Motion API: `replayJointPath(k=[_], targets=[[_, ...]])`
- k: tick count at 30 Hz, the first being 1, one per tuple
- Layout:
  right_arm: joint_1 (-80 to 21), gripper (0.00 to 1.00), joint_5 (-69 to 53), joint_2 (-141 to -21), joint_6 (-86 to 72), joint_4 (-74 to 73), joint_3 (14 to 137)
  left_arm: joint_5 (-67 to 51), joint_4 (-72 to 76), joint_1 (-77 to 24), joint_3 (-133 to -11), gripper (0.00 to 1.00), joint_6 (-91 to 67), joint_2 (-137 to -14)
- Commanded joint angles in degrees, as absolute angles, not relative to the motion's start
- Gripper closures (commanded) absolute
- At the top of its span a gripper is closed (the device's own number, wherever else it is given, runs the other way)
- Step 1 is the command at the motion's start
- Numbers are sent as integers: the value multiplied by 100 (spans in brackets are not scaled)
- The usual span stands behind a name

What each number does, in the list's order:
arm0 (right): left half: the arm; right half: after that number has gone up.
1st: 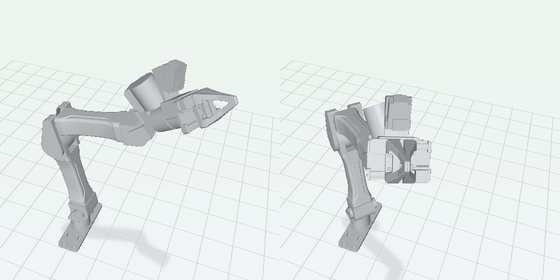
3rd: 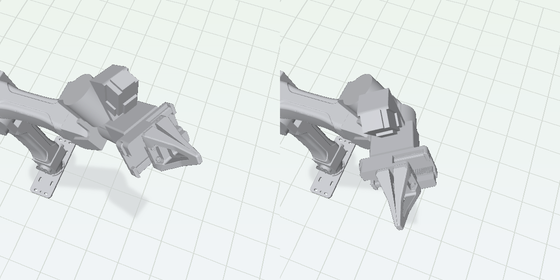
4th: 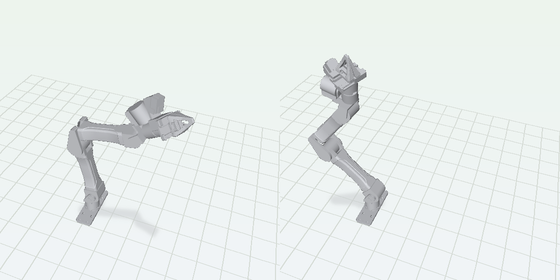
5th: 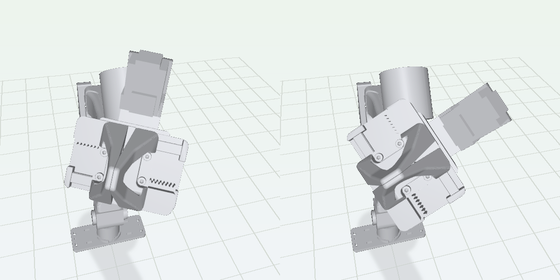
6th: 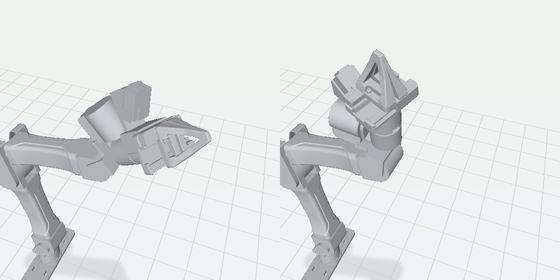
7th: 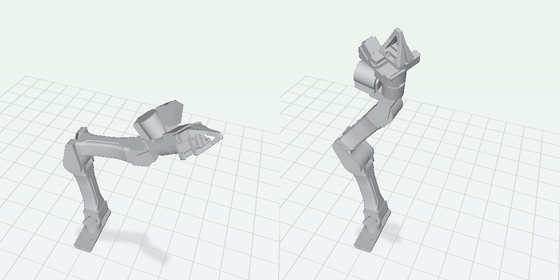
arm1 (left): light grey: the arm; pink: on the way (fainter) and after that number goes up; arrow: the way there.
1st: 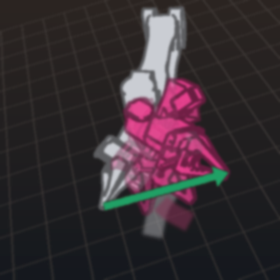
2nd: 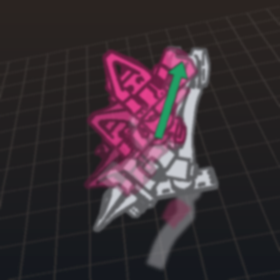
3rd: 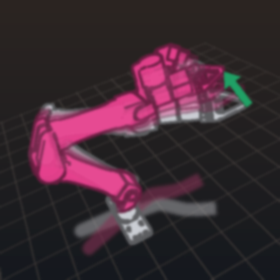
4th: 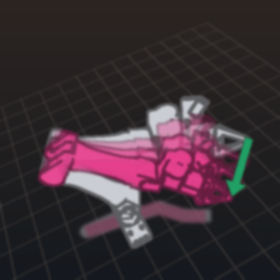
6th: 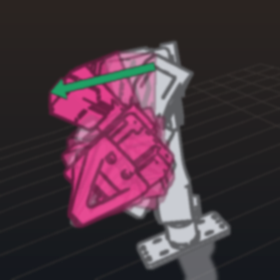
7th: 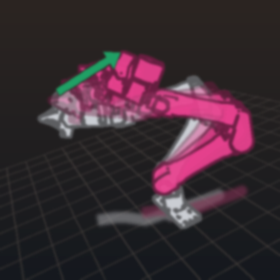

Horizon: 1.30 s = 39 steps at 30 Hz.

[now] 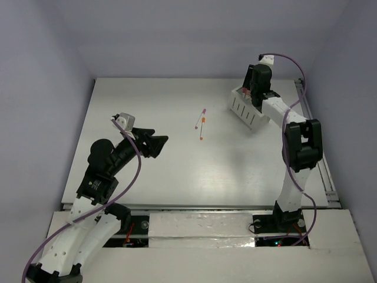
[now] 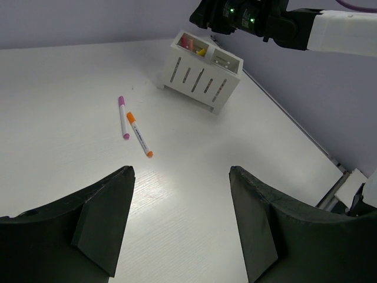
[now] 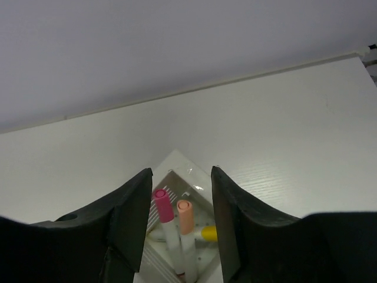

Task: Sort the stationery into containers
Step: Place the pen in the storage box, then pick up the pen from the center of the board.

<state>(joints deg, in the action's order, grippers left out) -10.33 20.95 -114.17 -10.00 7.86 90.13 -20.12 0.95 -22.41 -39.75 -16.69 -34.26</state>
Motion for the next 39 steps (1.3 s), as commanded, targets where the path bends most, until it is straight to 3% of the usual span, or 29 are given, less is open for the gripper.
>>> replayJointPath(k=[1, 4, 5, 6, 8, 9, 10, 12, 13, 14, 17, 18, 24, 27, 39], targets=[[-1203, 51, 1961, -10706, -1125, 1063, 8931, -2091, 334, -2224, -3894, 37, -1626, -3349], [-1597, 76, 1899, -10285, -1256, 1072, 8483, -2013, 325, -2224, -3920, 37, -1617, -3313], [-1730, 95, 1890, -10188, -1292, 1046, 8360, -1987, 316, -2224, -3920, 38, -1608, -3322], [-1862, 100, 1864, -10117, -1362, 1028, 8237, -2021, 308, -2224, -3920, 38, -1617, -3357], [-2256, 100, 1741, -10002, -1485, 924, 7894, -2135, 360, -2224, -3885, 41, -1635, -3349], [-2372, 100, 1688, -10011, -1651, 888, 7788, -2144, 378, -2224, -3885, 48, -1635, -3340], [-2477, 100, 1487, -10019, -1722, 775, 7622, -2127, 369, -2224, -3893, 66, -1626, -3340], [-2706, 97, 1267, -10195, -1889, 616, 7559, -2048, 334, -2224, -3911, 78, -1608, -3410], [-2777, 91, 1187, -10265, -1924, 563, 7524, -2057, 325, -2224, -3920, 85, -1617, -3419], [-2838, 71, 1065, -10327, -1942, 484, 7480, -2083, 334, -2224, -3911, 87, -1626, -3419], [-3032, 48, 993, -10573, -1934, 194, 7549, -2083, 343, -2224, -3920, 86, -1617, -3366], [-3093, 47, 993, -10730, -1934, 80, 7619, -2031, 334, -2224, -3929, 84, -1617, -3366], [-3207, 53, 984, -11144, -1995, -237, 7831, -2154, 378, -2224, -3920, 73, -1626, -3401], [-3269, 59, 905, -11329, -1960, -360, 7971, -2135, 343, -2224, -3911, 71, -1626, -3472], [-3322, 60, 1124, -11970, -1978, -817, 8638, -2092, 343, -2171, -3920, 67, -1608, -3410]])
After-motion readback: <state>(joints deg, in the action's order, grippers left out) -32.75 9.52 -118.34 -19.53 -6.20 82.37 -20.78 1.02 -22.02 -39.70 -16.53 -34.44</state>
